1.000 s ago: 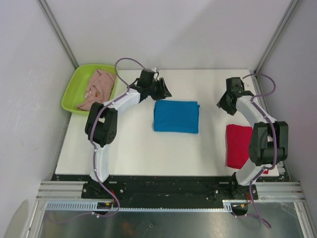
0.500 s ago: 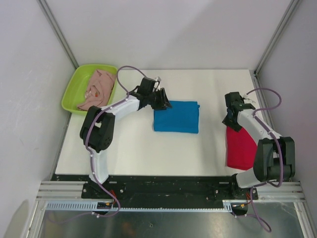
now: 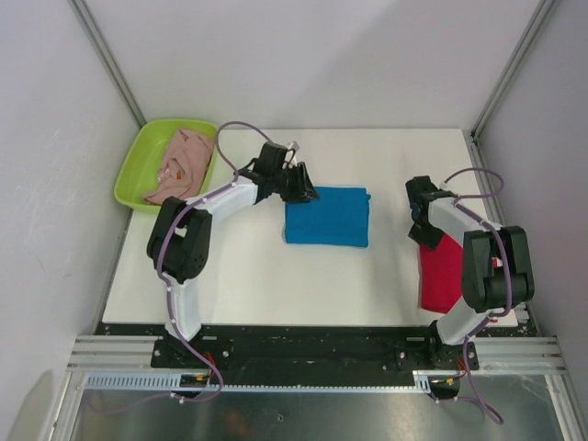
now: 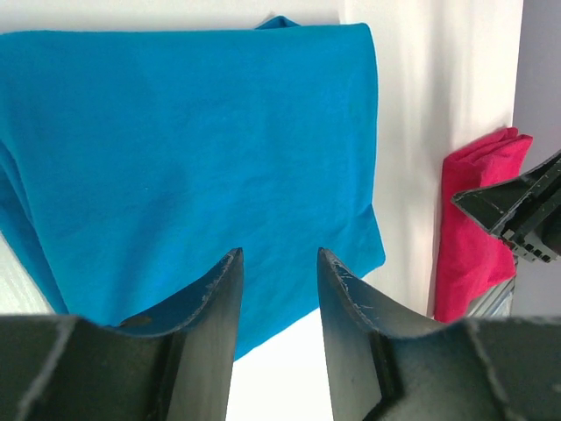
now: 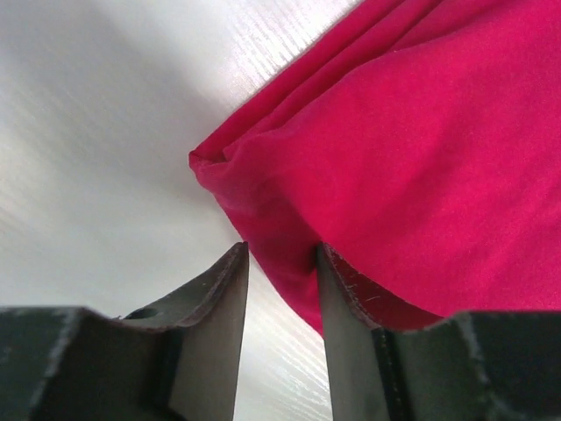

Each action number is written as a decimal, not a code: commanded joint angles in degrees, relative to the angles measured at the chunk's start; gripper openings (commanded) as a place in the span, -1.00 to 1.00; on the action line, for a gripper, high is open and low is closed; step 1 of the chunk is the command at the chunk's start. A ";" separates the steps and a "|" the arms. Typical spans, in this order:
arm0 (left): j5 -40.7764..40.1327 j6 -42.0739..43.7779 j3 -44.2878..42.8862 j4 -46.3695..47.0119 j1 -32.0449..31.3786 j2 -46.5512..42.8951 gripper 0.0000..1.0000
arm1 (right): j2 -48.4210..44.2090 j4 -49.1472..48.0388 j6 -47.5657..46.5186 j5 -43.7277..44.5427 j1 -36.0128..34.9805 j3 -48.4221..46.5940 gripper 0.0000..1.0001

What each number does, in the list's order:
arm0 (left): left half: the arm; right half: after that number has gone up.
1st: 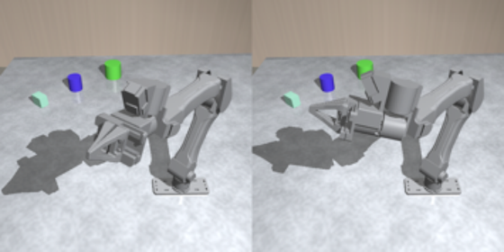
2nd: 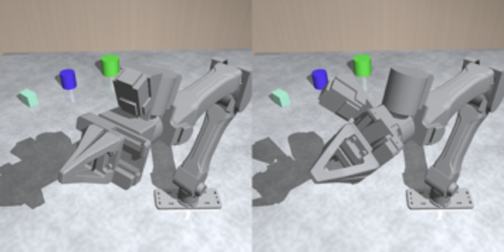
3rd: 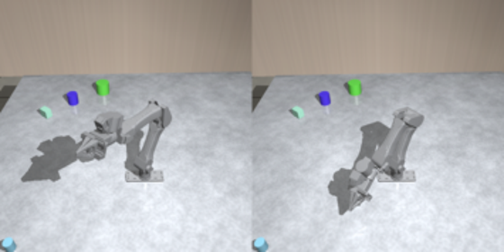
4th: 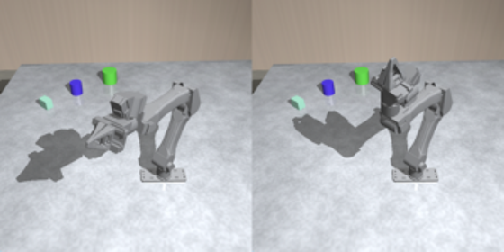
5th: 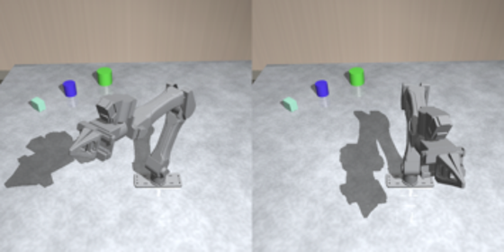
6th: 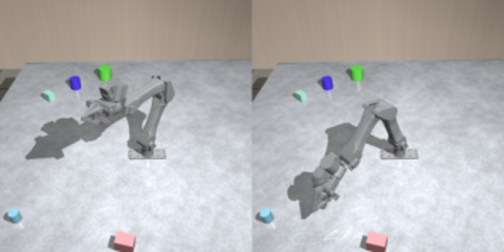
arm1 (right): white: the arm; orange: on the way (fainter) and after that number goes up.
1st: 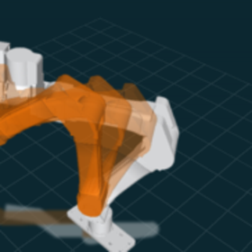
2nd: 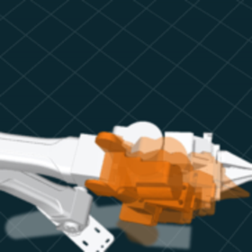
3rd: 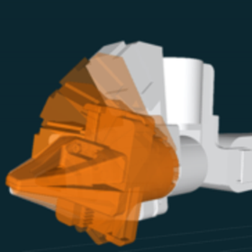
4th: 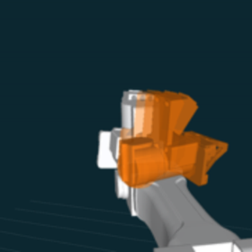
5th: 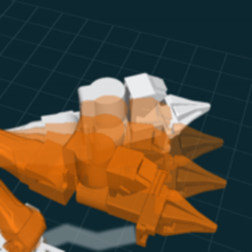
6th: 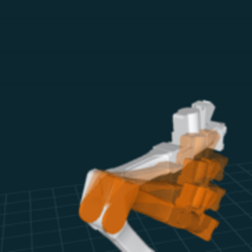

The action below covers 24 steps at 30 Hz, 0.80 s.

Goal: Fold and stack the t-shirts
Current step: Put the neatly folded tshirt into the corner of the board with both arms

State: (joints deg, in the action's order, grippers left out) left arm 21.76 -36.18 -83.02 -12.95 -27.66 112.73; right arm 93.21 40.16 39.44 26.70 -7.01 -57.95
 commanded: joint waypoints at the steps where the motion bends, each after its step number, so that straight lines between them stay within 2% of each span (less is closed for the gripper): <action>1: 1.66 -0.30 0.68 0.90 0.91 -3.82 -0.13 | 1.78 -2.43 0.32 1.92 -1.23 0.43 -0.29; 4: 1.70 -0.21 1.13 0.83 1.46 -4.09 -0.13 | 3.31 -2.79 0.23 1.93 -2.15 0.40 -0.79; 6: 1.71 -0.16 1.51 0.82 1.82 -4.27 -0.13 | 3.52 -3.24 0.29 1.82 -3.00 0.43 -0.95; 12: 1.58 -0.01 2.96 0.77 3.06 -5.25 -0.14 | 4.10 -6.07 0.11 -0.13 -5.01 -0.93 -1.00; 24: 1.25 0.81 6.87 0.80 5.60 -7.73 -0.14 | 15.32 -6.41 0.10 -2.49 -7.24 -16.91 -1.00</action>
State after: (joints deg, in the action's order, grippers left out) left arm 21.89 -36.01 -77.34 -12.97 -22.79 108.92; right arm 105.19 36.29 39.00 25.15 -13.56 -68.58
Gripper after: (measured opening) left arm 0.432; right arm 0.017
